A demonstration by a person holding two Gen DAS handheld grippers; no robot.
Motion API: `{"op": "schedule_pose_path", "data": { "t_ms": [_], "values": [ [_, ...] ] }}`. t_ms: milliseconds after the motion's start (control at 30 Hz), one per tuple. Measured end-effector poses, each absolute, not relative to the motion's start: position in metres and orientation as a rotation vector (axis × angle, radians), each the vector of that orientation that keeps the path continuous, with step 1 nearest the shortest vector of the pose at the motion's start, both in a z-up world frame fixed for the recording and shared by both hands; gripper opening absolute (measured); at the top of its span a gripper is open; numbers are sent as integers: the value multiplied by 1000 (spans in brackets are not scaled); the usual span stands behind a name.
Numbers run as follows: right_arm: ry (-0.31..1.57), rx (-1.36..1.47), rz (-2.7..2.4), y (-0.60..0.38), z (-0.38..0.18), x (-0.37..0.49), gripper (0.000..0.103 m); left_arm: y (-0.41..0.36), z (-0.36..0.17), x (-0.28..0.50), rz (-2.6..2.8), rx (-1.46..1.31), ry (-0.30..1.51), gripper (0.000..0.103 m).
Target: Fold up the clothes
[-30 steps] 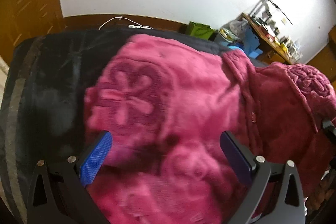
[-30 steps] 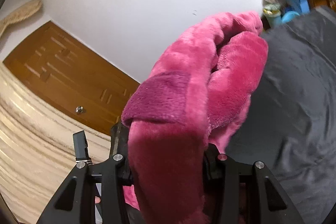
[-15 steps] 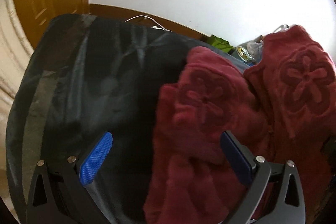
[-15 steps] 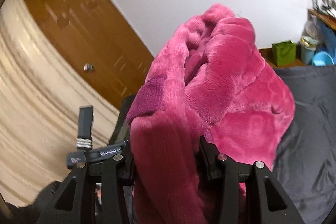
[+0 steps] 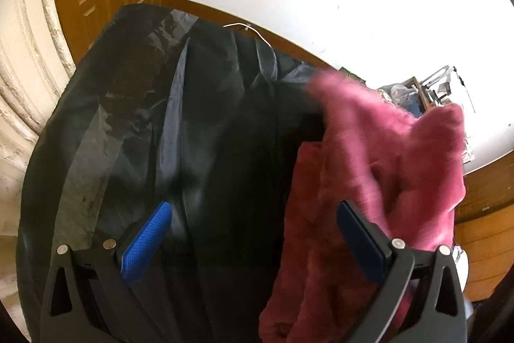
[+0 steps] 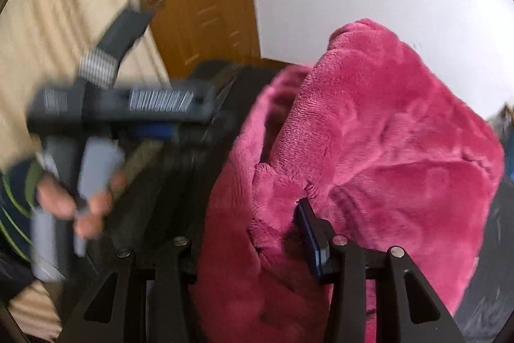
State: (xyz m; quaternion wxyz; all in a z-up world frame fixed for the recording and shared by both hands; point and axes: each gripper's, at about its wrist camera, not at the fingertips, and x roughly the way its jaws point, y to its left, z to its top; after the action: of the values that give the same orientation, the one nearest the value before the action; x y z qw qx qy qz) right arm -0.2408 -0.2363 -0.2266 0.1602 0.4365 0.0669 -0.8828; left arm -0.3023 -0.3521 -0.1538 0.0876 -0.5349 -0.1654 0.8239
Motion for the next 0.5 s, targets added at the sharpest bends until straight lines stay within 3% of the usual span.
{"op": "schedule_pose_path", "data": {
  "t_ms": [167,333,500],
  "values": [
    [176,1225,-2544,-238,-238,-244,50,-354,-144,-303,2456,-1572,-495,103],
    [119,1180,-2490,-249,-246,-239,73,-342,-129,-302,2438,-1536,-483,103],
    [26,1131,-2476,-252,-246,-234,75,-316,-98,-301,2399,-1439,-435,103]
  ]
}}
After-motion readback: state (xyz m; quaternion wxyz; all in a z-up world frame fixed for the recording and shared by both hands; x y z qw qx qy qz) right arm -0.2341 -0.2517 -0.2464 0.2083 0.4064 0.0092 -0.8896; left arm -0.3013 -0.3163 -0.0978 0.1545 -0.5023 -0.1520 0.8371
